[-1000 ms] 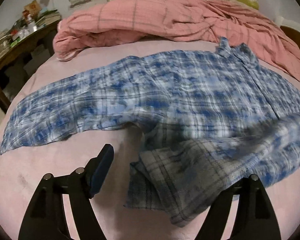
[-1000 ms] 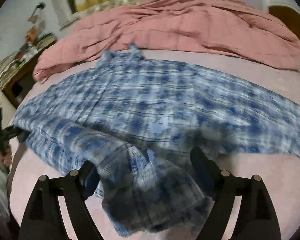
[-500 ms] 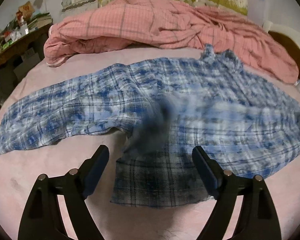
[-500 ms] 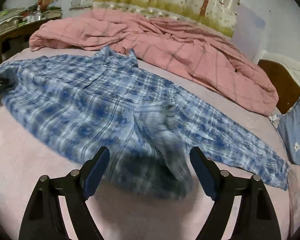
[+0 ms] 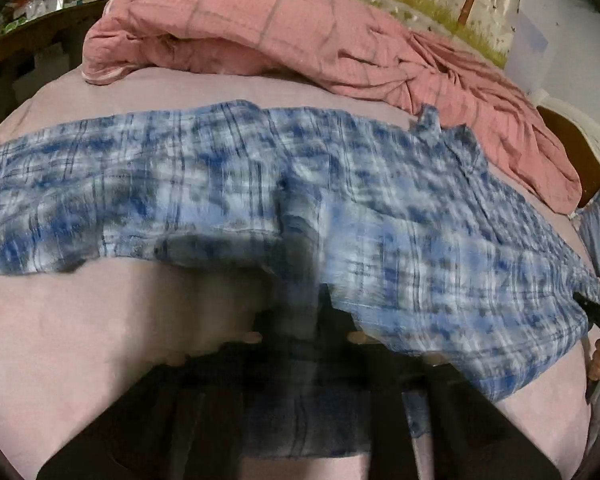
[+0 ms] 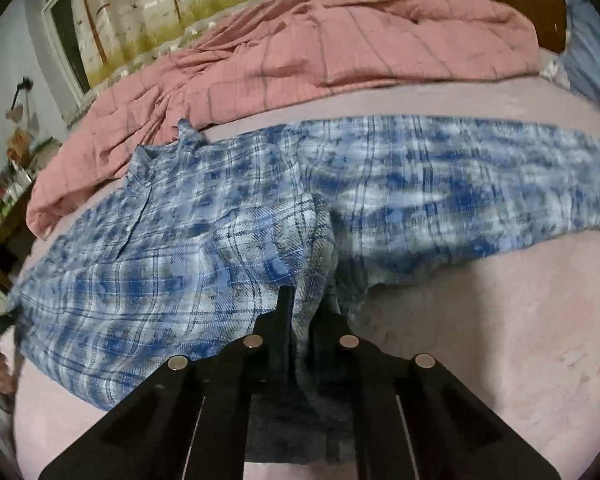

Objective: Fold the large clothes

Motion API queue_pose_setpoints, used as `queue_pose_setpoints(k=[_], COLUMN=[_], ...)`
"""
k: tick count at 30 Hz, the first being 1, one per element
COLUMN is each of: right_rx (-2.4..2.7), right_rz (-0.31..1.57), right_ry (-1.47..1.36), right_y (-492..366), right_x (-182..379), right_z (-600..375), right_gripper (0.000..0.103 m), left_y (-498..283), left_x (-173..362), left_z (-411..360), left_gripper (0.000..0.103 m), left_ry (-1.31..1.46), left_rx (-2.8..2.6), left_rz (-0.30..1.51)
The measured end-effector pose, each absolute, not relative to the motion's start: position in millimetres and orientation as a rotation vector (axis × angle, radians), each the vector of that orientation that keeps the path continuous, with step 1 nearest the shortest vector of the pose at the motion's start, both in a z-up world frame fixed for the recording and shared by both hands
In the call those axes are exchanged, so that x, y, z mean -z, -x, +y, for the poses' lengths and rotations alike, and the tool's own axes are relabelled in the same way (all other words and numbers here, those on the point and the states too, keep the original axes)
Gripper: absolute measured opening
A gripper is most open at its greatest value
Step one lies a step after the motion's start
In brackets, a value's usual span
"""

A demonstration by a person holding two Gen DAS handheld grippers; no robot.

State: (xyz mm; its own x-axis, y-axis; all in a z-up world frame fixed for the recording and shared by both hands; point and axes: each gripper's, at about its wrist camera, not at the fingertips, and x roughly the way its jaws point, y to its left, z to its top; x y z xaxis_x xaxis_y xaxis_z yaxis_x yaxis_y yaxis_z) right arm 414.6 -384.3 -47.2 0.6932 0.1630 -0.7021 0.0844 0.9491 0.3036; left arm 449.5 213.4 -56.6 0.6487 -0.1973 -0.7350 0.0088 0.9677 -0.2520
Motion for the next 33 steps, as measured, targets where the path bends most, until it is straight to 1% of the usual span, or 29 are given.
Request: queue_pose_setpoints(k=[2, 6, 7, 12, 15, 18, 19, 21, 23, 26, 27, 28, 29, 30, 31, 33], right_rx=[-0.061, -0.069, -0.088, -0.164, -0.11, -0.078, -0.068, -0.047, -0.03, -0.001, 0.019, 0.041, 0.062, 0.078, 0.087, 0.061], right_rz=[0.791, 0.749, 0.737, 0.754, 0.778, 0.858, 0.865, 0.863, 0.86, 0.824, 0.776, 0.732, 0.682, 0.63, 0.593, 0.557], right_ry=[-0.36, -0.375, -0.395, -0.511, -0.484, -0.439, -0.408, -0.349, -0.289, -0.242, -0.205, -0.166, -0.116, -0.066, -0.043, -0.047], right_y=[-411, -401, -396, -383, -388, -399, -399, -398, -395, -387, -381, -376, -370, -364, -360, -359], right_x=[45, 31, 26, 21, 33, 51, 53, 51, 48, 40, 29, 19, 6, -9, -21, -39], right_z=[-389, -391, -394, -415, -417, -410, -406, -398, -390, -386, -382, -378, -371, -362, -356, -347], right_gripper=[0.006, 0.004, 0.004, 0.004, 0.004, 0.004, 0.004, 0.004, 0.004, 0.004, 0.004, 0.004, 0.004, 0.004, 0.009, 0.04], left_y=[-434, -413, -412, -408, -415, -421, -421, -418, -415, -407, -403, -399, -393, -388, -385, -388], left_x=[44, 26, 23, 26, 41, 57, 59, 59, 58, 41, 30, 19, 7, -4, -15, -28], left_z=[210, 207, 207, 216, 214, 207, 204, 199, 197, 200, 198, 193, 187, 183, 178, 168], left_gripper=[0.01, 0.008, 0.004, 0.004, 0.004, 0.005, 0.007, 0.008, 0.012, 0.017, 0.022, 0.032, 0.036, 0.037, 0.039, 0.044], left_ry=[0.199, 0.156, 0.147, 0.151, 0.142, 0.102, 0.082, 0.039, 0.006, -0.007, -0.046, -0.089, -0.113, -0.114, -0.102, -0.08], left_rx=[0.101, 0.098, 0.084, 0.083, 0.06, 0.037, 0.031, 0.018, 0.01, -0.047, -0.119, -0.173, -0.187, -0.175, -0.144, -0.062], left_rz=[0.766, 0.743, 0.757, 0.824, 0.891, 0.938, 0.938, 0.917, 0.897, 0.822, 0.773, 0.714, 0.649, 0.603, 0.58, 0.57])
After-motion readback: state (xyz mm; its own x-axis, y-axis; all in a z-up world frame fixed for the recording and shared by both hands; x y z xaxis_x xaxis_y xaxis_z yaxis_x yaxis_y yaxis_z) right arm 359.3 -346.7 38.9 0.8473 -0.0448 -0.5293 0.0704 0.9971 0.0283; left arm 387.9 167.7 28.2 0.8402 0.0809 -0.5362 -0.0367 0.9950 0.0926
